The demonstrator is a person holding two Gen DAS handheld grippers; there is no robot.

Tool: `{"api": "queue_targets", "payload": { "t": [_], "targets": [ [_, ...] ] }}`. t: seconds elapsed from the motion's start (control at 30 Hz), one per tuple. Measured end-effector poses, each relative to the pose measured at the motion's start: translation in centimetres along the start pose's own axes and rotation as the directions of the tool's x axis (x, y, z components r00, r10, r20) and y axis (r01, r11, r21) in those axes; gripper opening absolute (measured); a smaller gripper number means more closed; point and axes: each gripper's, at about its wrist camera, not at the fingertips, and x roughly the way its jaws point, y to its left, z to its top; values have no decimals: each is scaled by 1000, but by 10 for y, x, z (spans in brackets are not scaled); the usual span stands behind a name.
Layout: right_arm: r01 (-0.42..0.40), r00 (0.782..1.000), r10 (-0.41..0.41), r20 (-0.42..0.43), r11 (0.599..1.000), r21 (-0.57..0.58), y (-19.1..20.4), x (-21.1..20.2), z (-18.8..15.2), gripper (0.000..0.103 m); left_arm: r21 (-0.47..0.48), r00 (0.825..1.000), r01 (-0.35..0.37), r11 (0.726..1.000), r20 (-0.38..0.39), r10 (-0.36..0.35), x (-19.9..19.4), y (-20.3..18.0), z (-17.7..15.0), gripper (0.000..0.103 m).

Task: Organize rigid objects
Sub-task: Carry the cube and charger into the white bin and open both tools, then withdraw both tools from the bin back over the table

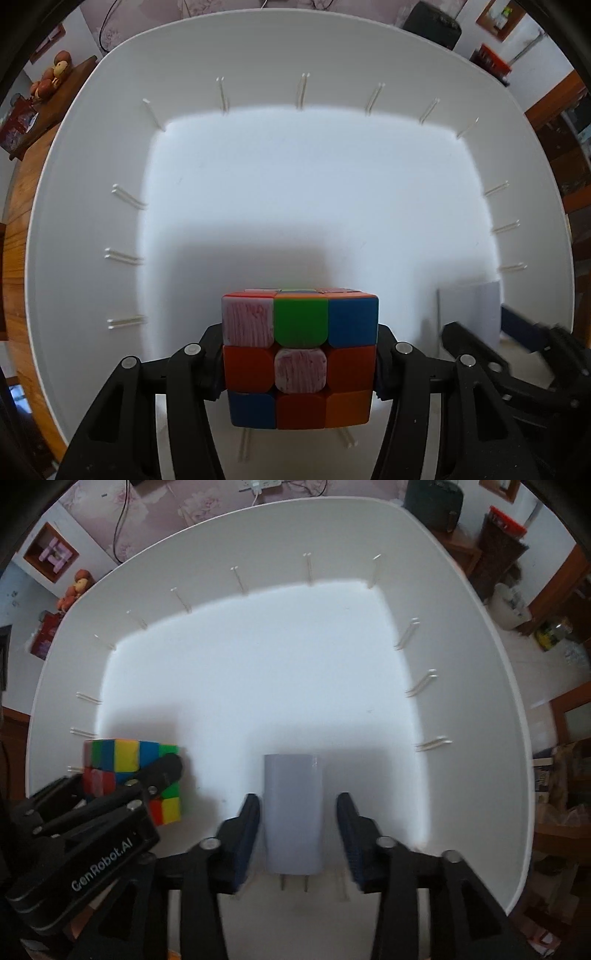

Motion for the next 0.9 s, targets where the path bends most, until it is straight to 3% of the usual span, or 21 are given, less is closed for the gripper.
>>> {"api": "queue_targets", "payload": {
  "t": [0.03, 0.1, 0.23, 0.63, 0.9],
  "targets": [
    [-5, 1000, 5, 11, 1000, -1, -1, -3, -3, 65, 4, 1000, -6, 1000, 9, 6, -4, 1, -1, 71],
    [-33, 999, 33, 36, 999, -2, -3, -12, -8, 67, 14, 998, -30, 999, 50, 29, -18, 3, -5, 89],
    [-77, 992, 76, 98, 997, 9, -3, -40, -19, 73, 11, 995, -14, 1000, 102, 13, -53, 5, -12, 93],
    [-84, 955, 87, 283, 996, -25, 3, -143, -49, 74, 100, 969, 14, 995, 243, -38, -170, -9, -58, 94],
    [-57, 910, 73, 408, 997, -51, -7, -218, -104, 74, 134, 952, 23, 991, 300, -63, -229, 2, -103, 94]
  ]
}}
